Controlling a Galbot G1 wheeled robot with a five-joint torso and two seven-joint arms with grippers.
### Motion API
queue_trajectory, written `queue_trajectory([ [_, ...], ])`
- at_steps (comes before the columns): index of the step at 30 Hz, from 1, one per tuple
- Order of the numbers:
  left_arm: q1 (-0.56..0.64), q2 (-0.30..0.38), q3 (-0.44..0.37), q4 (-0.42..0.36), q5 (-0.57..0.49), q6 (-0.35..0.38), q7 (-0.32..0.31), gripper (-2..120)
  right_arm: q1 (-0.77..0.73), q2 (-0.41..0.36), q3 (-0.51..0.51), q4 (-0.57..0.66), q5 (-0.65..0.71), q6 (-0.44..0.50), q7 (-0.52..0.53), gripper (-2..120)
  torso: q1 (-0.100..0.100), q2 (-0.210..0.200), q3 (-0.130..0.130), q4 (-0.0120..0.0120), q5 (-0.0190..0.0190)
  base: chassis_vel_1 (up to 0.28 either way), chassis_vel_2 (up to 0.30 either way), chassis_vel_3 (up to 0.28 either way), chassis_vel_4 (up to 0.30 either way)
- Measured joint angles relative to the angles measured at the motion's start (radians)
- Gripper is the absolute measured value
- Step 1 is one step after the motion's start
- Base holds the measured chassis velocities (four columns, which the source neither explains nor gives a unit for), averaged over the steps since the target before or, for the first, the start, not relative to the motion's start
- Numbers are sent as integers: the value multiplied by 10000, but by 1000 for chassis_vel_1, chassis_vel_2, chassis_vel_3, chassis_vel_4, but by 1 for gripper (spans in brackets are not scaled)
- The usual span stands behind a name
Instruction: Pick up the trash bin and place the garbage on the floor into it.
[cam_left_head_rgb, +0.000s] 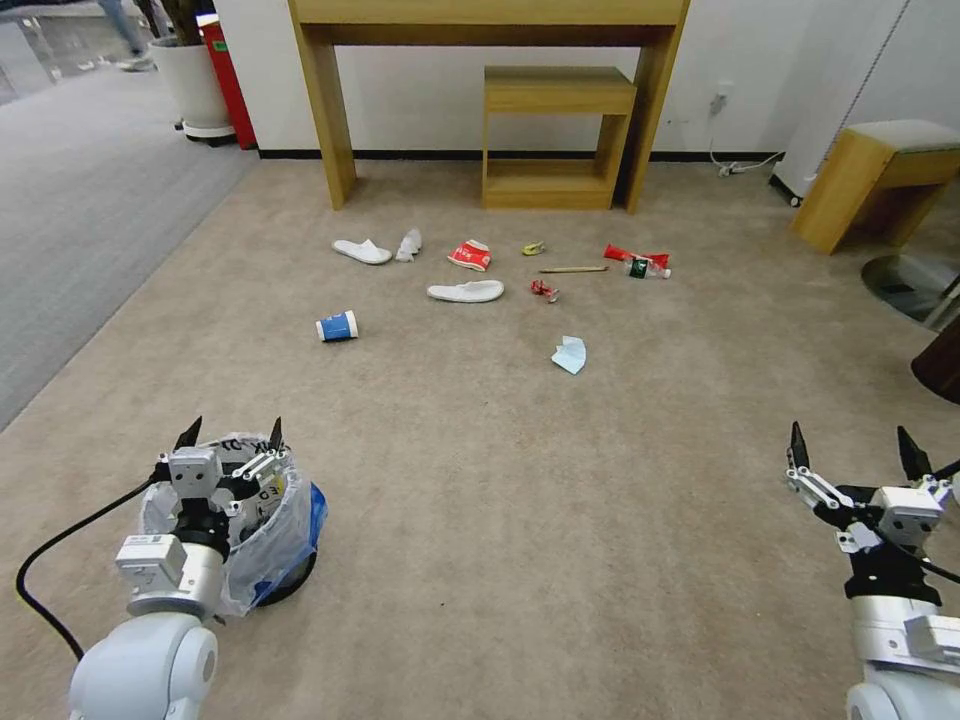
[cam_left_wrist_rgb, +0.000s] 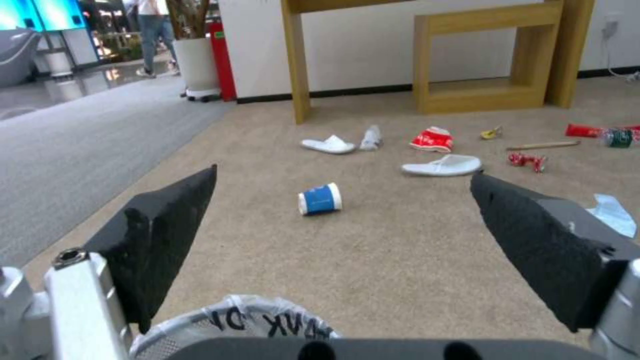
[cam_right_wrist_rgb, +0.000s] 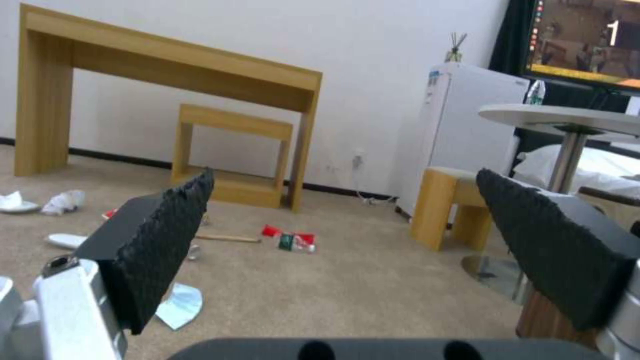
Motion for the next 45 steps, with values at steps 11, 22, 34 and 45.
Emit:
queue_trajectory([
  [11,50,15,1,-51,24,-72,35,100,34,43,12,-100,-78,181,-181,100,0,0,0,0,0,0,0,0,0],
  [22,29,-92,74,-52,120,-96,69,100,88,47,101,-204,-197,304,-264,100,0,0,0,0,0,0,0,0,0],
  [34,53,-111,75,-74,176,-120,102,100,130,85,115,-268,-240,390,-391,100,0,0,0,0,0,0,0,0,0],
  [45,42,-137,85,-74,194,-124,116,100,124,84,136,-266,-207,448,-399,100,0,0,0,-1,1,13,9,-12,-10],
])
